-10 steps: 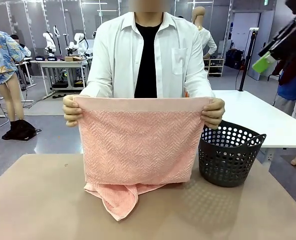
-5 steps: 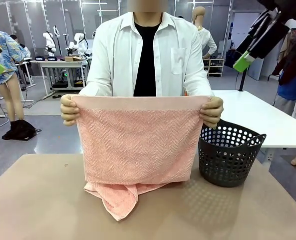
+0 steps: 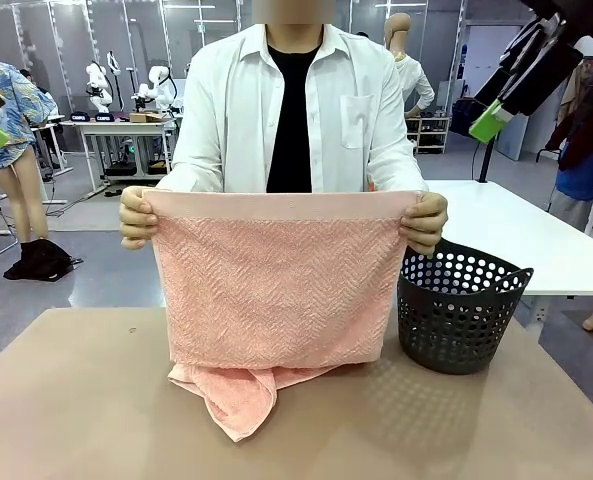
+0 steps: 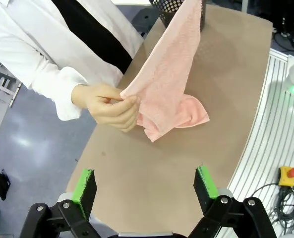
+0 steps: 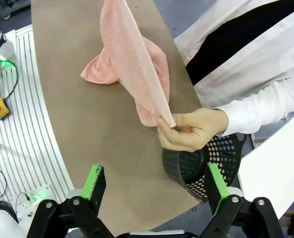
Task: Fold the towel.
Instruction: Grab the top end of the 100 cm Hotel Towel extended by the human.
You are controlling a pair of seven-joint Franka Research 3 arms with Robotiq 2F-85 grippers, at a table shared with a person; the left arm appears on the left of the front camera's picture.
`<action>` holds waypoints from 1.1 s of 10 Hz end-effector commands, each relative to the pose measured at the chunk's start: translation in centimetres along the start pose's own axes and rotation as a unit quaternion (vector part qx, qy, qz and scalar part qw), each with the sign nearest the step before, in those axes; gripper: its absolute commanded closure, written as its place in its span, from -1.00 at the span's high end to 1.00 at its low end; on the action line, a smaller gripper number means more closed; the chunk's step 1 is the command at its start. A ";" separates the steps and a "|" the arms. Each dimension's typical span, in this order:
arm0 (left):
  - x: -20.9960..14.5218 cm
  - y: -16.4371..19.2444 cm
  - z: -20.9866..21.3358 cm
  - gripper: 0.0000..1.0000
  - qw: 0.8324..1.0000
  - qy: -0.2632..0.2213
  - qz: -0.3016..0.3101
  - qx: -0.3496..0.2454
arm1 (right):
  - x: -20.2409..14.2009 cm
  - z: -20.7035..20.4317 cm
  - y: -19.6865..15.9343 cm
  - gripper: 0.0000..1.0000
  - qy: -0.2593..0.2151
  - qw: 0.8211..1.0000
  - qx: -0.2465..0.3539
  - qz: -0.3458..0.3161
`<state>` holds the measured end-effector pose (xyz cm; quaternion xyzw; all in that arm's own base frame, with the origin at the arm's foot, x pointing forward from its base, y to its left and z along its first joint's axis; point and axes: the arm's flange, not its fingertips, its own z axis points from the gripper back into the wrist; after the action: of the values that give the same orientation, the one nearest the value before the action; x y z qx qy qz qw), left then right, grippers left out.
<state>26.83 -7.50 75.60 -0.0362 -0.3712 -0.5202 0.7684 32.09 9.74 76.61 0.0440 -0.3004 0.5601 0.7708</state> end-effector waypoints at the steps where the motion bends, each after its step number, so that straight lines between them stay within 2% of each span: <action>1: 0.2 0.1 0.1 1.00 1.000 0.005 0.003 0.009 | 0.0 0.0 0.0 1.00 0.000 1.000 0.000 0.000; 2: 0.0 0.0 0.0 1.00 1.000 0.000 0.000 0.000 | 2.6 -0.2 0.2 1.00 0.041 0.998 0.000 0.050; 3: 3.5 -0.4 -0.7 1.00 0.998 0.017 -0.055 -0.004 | 5.5 -0.2 0.0 1.00 0.064 0.993 -0.003 0.097; 5: 6.8 -1.1 -1.4 1.00 0.994 0.038 -0.102 -0.007 | 8.8 -0.9 0.2 1.00 0.108 0.983 0.005 0.147; 8: 11.9 -2.7 -3.9 1.00 0.983 0.066 -0.172 -0.022 | 12.7 -2.6 -0.3 1.00 0.166 0.967 0.004 0.192; 11: 14.7 -3.1 -7.8 1.00 0.975 0.109 -0.187 -0.040 | 14.2 -6.5 0.2 1.00 0.186 0.959 0.030 0.211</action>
<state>30.32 -23.22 77.01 0.0472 -0.2873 -0.6660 0.6868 37.05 23.93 78.57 -0.0946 -0.1528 0.7054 0.6857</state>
